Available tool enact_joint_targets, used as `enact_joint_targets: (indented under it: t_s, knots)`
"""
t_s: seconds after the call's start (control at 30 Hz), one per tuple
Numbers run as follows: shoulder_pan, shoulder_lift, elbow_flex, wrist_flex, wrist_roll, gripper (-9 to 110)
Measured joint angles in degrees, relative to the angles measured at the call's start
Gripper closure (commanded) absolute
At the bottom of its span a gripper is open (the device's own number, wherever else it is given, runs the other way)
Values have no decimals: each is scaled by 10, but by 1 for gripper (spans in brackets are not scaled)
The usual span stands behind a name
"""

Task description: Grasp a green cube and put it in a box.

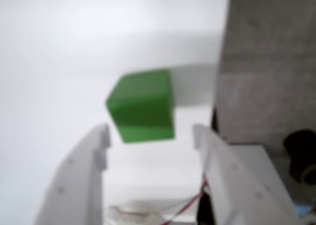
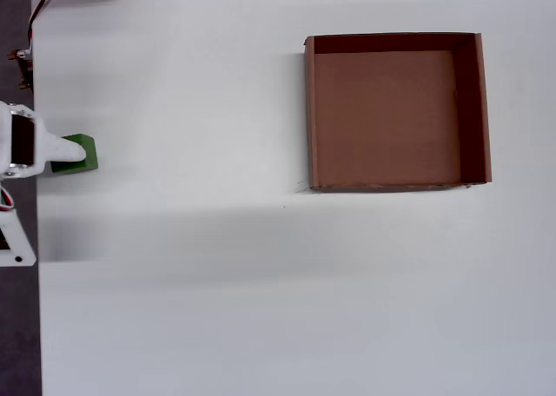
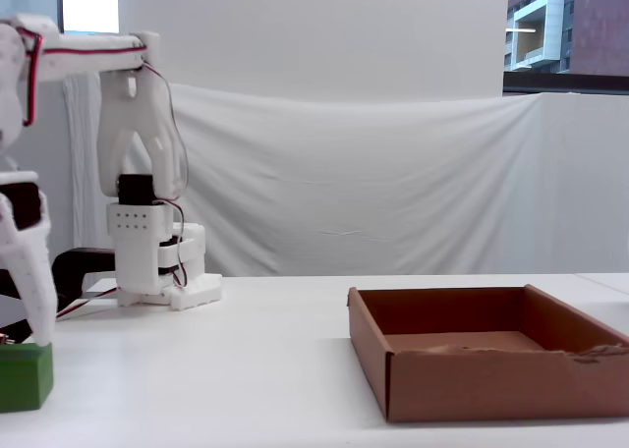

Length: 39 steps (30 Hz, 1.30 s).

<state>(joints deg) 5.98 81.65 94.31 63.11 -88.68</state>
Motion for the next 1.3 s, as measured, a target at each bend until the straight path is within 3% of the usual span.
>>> enact_joint_targets:
  t_s: [1.3]
  knots:
    - [-24, -54, 8, -58, 18, 78]
